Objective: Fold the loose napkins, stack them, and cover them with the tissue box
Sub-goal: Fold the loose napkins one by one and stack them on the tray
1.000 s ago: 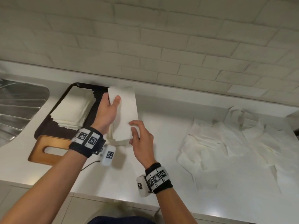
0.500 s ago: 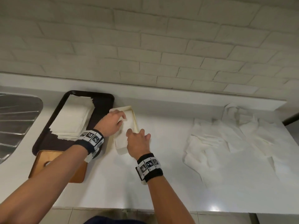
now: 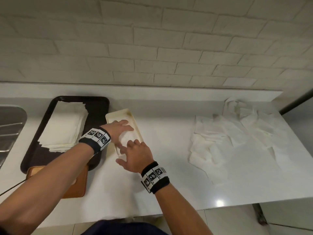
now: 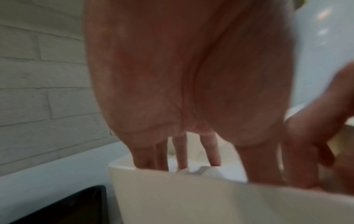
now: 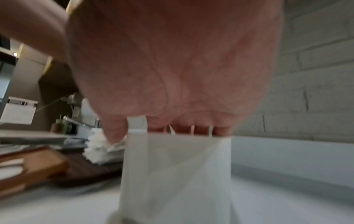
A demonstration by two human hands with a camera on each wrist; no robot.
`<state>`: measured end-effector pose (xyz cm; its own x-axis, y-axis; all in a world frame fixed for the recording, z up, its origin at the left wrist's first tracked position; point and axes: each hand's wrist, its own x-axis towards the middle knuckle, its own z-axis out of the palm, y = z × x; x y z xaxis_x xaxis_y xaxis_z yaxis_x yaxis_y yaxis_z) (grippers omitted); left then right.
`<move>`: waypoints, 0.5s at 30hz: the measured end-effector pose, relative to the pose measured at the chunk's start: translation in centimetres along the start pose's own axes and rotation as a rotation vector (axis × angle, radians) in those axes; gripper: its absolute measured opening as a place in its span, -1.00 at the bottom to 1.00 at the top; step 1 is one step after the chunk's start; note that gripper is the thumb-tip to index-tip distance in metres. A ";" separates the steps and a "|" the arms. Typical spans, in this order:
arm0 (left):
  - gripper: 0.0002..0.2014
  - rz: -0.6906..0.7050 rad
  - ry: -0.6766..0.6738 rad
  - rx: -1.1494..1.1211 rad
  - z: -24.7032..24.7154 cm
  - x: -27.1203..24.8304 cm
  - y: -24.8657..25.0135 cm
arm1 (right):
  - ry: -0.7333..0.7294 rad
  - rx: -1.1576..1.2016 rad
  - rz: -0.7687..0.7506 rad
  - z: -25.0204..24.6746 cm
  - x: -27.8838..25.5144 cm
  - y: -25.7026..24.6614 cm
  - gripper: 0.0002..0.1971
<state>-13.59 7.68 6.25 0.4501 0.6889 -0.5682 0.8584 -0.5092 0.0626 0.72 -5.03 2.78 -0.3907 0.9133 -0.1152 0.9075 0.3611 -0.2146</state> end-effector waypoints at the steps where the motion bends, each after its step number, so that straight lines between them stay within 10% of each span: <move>1: 0.21 -0.018 -0.039 0.017 0.1 0.3 0.2 | -0.013 -0.040 -0.012 0.1 0.0 0.0 -0.53; 8: 0.27 -0.050 0.107 -0.043 0.7 0.3 1.4 | 0.036 0.194 -0.092 -1.3 -1.2 1.8 -0.63; 15: -0.53 -0.027 0.728 -0.553 -0.3 -3.4 9.5 | 0.676 0.328 0.399 -3.2 -10.5 13.7 -0.72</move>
<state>-6.85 0.65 9.03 0.3110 0.9477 0.0712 0.7821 -0.2978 0.5474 17.80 -9.10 4.14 0.2198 0.9145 0.3396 0.8260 0.0108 -0.5636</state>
